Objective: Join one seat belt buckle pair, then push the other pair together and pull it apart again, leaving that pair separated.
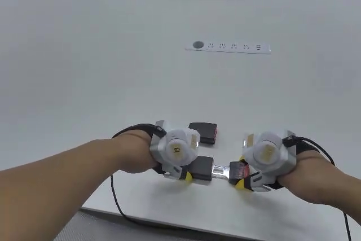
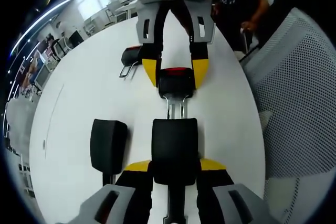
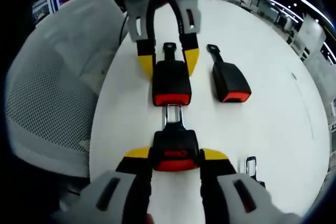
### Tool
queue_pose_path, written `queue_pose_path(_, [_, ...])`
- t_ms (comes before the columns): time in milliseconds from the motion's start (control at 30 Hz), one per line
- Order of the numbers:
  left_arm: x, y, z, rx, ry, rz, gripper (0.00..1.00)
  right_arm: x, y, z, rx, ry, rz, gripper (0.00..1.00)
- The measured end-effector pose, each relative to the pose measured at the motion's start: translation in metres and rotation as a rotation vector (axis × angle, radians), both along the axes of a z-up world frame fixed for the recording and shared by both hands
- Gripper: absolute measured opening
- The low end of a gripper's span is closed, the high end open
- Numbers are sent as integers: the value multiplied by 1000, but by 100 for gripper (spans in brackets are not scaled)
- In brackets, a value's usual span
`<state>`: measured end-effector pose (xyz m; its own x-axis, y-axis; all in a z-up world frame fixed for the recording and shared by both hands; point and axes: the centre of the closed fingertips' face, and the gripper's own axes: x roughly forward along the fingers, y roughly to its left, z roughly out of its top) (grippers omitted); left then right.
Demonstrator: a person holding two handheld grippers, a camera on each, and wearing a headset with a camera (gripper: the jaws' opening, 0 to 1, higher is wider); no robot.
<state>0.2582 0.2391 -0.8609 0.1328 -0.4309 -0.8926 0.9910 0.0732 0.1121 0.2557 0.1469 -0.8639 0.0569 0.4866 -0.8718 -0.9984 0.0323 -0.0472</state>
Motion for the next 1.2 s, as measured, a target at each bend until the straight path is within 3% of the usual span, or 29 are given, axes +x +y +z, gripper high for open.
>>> queue_pose_path(300, [0,0,-1,5,8,-2,33,-2,16,1,32,-8,6,35])
queue_pose_path(333, [0,0,-1,6,8,-2,33,-1,14,-1,11,-8,2,35])
queue_pose_path(633, [-1,0,-1,2,12,-12,33,0,17,-1,37,-11,-14,34])
queue_pose_path(967, [0,0,0,-34,10,26,32,1,26,0,31,-12,-18,33])
queue_pose_path(1200, [0,-1,-1,-19,16,6,32,1,37,1,41,-15,-15,33])
